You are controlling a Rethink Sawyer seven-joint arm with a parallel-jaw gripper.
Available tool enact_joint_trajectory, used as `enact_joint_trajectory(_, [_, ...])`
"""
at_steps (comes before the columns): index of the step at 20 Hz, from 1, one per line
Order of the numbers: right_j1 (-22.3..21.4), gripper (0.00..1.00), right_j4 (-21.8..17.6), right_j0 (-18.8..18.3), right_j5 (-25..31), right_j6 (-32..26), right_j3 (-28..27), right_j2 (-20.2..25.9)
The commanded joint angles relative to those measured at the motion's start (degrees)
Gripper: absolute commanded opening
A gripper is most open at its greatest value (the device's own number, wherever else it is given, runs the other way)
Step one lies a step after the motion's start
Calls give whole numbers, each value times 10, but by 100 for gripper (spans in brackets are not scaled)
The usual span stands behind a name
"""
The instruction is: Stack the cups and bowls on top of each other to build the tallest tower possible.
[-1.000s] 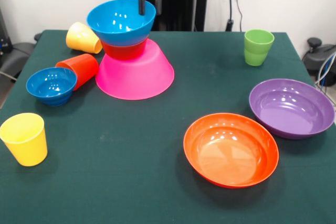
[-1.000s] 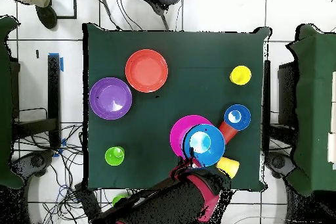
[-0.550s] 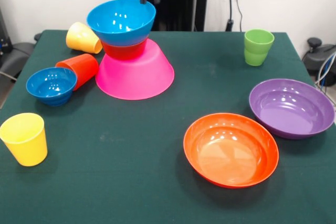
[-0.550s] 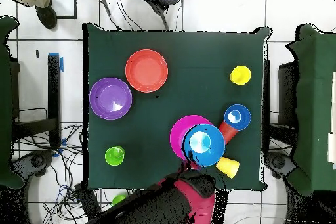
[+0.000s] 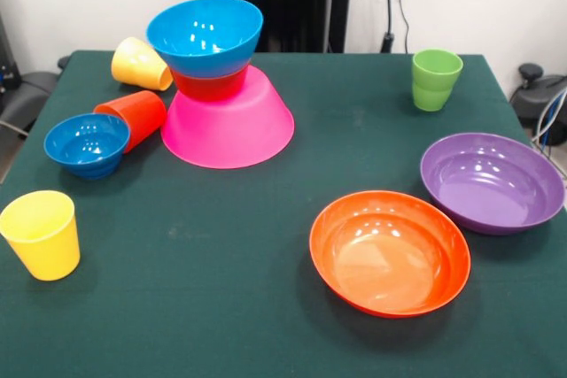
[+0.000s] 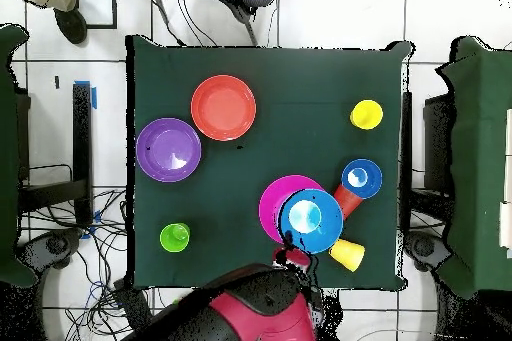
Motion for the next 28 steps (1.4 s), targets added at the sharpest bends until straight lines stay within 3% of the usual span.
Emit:
enact_joint_trajectory(1, [20,100,-48,15,4,198,-64,12])
enact_joint_trajectory(4, [12,100,-68,17,-30,259,-100,-8])
enact_joint_trajectory(7, [34,100,-99,11,-58,333,-143,-27])
enact_joint_trajectory(8, [37,100,-114,1,-83,381,-169,-33])
enact_joint_trajectory(12, [49,100,-162,-37,-154,471,-246,-49])
enact_joint_trajectory(22, [106,100,-204,-120,-223,600,-417,-73])
enact_joint_trajectory(28, [138,100,-198,-164,-228,609,-486,-68])
